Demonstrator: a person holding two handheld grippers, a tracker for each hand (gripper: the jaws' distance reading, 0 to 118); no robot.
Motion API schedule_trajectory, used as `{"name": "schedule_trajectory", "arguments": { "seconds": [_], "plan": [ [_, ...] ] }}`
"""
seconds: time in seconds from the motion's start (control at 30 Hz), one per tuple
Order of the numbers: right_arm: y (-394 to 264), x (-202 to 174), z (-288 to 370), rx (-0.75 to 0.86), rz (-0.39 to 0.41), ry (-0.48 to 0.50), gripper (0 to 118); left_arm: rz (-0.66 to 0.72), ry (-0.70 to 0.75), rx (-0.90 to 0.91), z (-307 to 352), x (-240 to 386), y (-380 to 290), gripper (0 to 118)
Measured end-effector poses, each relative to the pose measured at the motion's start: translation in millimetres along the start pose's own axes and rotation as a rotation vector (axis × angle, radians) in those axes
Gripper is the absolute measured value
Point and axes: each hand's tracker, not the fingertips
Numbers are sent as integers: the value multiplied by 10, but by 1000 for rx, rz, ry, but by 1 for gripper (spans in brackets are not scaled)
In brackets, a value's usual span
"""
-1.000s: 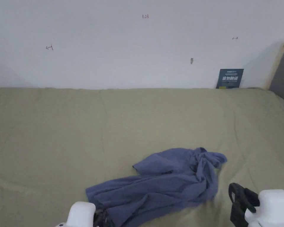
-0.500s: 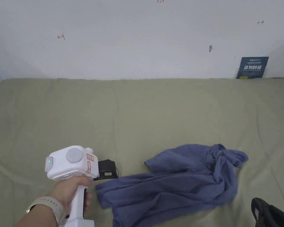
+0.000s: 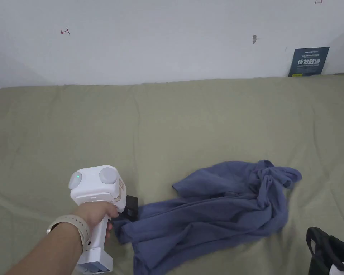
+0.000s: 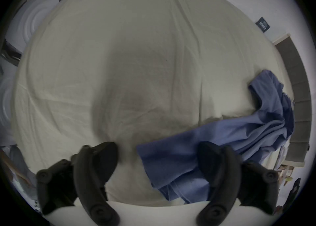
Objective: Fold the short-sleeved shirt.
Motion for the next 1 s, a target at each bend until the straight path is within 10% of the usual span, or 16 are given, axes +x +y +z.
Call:
{"name": "schedule_trajectory", "arguments": {
  "seconds": [0.2, 0.67, 1.0],
  "plan": [
    [-26, -33, 42, 3, -11, 10, 0, -25, -114, -25, 42, 33, -7, 14],
    [80, 140, -64, -9, -6, -1, 0, -62, -259, 205, 564, -92, -301, 8],
    [582, 1237, -1929, -409, 66, 57, 8, -71, -335, 276, 561, -102, -638, 8]
  ]
}}
